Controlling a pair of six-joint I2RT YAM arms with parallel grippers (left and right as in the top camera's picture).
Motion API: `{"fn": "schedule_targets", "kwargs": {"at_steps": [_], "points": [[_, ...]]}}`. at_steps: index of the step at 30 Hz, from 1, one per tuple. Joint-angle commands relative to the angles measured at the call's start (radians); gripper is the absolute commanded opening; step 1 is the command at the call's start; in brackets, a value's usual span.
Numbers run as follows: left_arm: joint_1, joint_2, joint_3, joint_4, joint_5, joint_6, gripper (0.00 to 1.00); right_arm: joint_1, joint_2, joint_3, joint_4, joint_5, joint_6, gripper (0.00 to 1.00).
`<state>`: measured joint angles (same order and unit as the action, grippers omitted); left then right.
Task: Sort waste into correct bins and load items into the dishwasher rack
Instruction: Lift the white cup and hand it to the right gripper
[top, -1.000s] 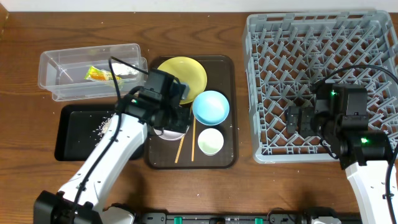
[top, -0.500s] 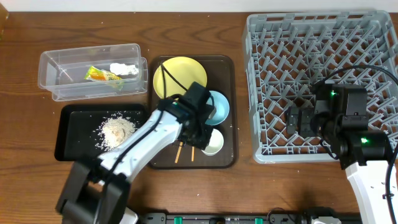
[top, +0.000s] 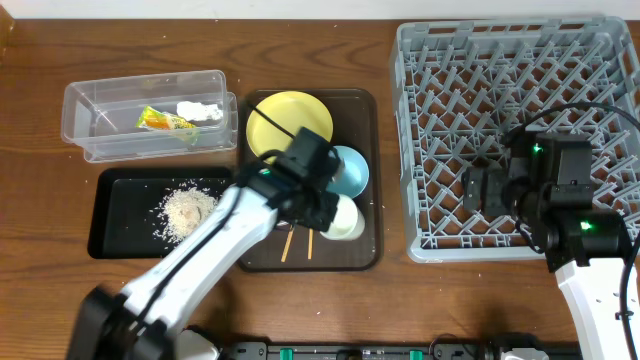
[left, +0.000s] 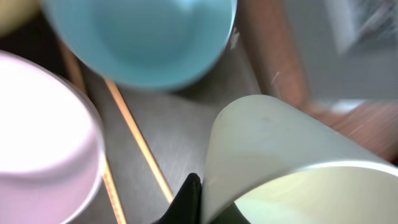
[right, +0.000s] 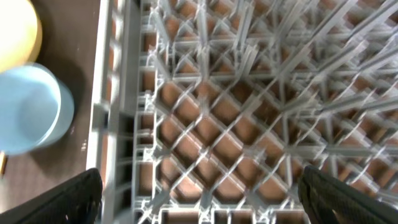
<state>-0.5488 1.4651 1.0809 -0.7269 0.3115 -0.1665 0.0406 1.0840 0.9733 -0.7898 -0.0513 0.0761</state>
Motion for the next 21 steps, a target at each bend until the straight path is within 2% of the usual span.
{"fn": "schedule_targets", "kwargs": {"at_steps": [1, 3, 6, 9, 13, 16, 21], "points": [[0.090, -0.076, 0.034, 0.065, 0.053, -0.090, 0.06, -0.001, 0.002, 0.020, 0.048, 0.020, 0.042, 0.99], [0.160, -0.081, 0.034, 0.138, 0.146, -0.156, 0.06, -0.001, 0.012, 0.020, 0.079, -0.057, 0.043, 0.99], [0.261, -0.046, 0.034, 0.267, 0.354, -0.254, 0.06, 0.000, 0.040, 0.020, 0.105, -0.281, 0.030, 0.99], [0.327, 0.031, 0.034, 0.417, 0.658, -0.305, 0.06, 0.000, 0.092, 0.019, 0.106, -0.605, -0.081, 0.99], [0.346, 0.162, 0.034, 0.560, 1.019, -0.336, 0.06, 0.033, 0.190, 0.019, 0.103, -0.962, -0.250, 0.99], [0.338, 0.235, 0.034, 0.587, 1.167, -0.336, 0.06, 0.071, 0.259, 0.019, 0.111, -1.032, -0.320, 0.99], [0.331, 0.291, 0.034, 0.586, 1.234, -0.336, 0.06, 0.112, 0.352, 0.019, 0.204, -1.046, -0.340, 0.99]]}}
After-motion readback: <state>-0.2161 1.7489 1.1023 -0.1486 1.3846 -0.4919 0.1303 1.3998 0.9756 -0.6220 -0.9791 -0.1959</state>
